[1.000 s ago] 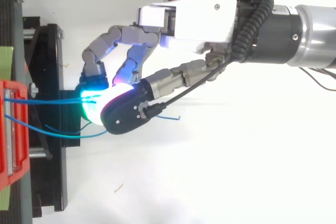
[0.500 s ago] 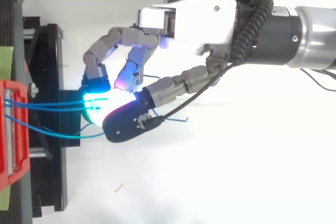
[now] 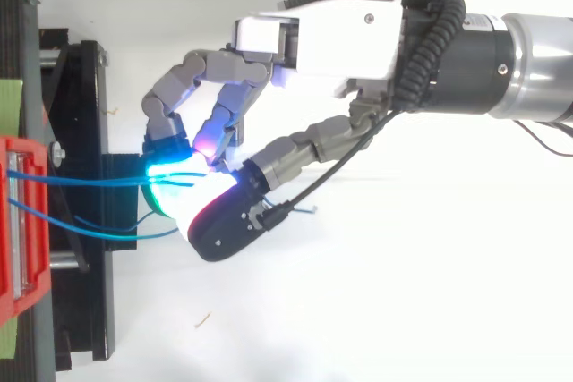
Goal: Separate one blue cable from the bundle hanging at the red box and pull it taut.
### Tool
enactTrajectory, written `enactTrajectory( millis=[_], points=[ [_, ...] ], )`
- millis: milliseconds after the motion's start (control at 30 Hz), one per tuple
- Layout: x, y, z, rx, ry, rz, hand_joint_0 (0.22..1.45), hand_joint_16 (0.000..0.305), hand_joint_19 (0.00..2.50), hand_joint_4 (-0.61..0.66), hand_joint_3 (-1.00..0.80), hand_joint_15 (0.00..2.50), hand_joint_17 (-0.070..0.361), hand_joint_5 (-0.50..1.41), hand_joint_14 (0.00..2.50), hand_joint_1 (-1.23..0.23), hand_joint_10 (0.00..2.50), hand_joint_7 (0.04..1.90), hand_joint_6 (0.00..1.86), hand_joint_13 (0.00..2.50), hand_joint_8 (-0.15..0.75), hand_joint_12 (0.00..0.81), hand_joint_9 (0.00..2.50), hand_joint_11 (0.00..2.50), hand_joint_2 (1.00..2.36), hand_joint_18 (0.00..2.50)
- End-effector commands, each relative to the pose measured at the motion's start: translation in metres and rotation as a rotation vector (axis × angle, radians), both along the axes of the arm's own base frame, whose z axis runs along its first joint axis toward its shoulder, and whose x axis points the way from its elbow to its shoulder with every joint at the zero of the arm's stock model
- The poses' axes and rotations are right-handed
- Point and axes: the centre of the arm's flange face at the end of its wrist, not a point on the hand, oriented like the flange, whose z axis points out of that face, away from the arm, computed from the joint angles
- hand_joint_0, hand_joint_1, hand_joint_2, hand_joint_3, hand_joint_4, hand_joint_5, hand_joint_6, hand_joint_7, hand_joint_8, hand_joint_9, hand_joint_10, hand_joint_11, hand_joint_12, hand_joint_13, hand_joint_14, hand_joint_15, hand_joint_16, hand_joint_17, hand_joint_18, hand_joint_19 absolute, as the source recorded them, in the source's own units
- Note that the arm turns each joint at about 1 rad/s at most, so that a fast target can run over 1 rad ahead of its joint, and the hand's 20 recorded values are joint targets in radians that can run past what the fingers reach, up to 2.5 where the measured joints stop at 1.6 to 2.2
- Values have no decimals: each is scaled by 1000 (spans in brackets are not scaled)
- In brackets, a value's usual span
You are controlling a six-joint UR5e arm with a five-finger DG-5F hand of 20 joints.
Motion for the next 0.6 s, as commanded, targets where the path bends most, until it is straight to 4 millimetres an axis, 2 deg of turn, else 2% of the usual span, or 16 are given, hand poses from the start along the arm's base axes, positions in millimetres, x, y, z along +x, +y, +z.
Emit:
enactTrajectory(
  millis=[0,100,167,267,333,467,567],
  points=[
    [0,1,0,0,0,-1,534,53,770,75,-500,683,118,-151,23,-464,21,1051,891,990,325,375,1112,1095,1000,899],
    [0,1,-1,0,1,-1,569,50,799,61,-500,696,113,-150,25,-373,22,1065,884,989,321,365,1129,1102,1000,886],
    [0,1,-1,0,5,-3,586,50,812,63,-500,688,112,-150,24,-376,22,1079,880,990,310,365,1129,1102,1000,880],
    [0,2,-1,0,5,-1,609,50,815,51,-464,699,112,-151,25,-435,21,1094,877,989,310,365,1125,1120,1004,875],
    [0,2,-2,0,8,-1,596,51,805,59,-323,688,115,-151,25,-536,22,1139,880,994,326,378,1124,1120,1011,883],
    [0,2,-2,-1,8,0,598,59,762,80,-176,679,132,-151,22,-715,15,1151,897,1012,362,407,1124,1123,1011,950],
    [0,2,-2,0,8,-1,612,57,765,45,-133,680,128,-160,24,-764,20,1170,912,995,350,400,1086,1120,1014,933]
  ],
)
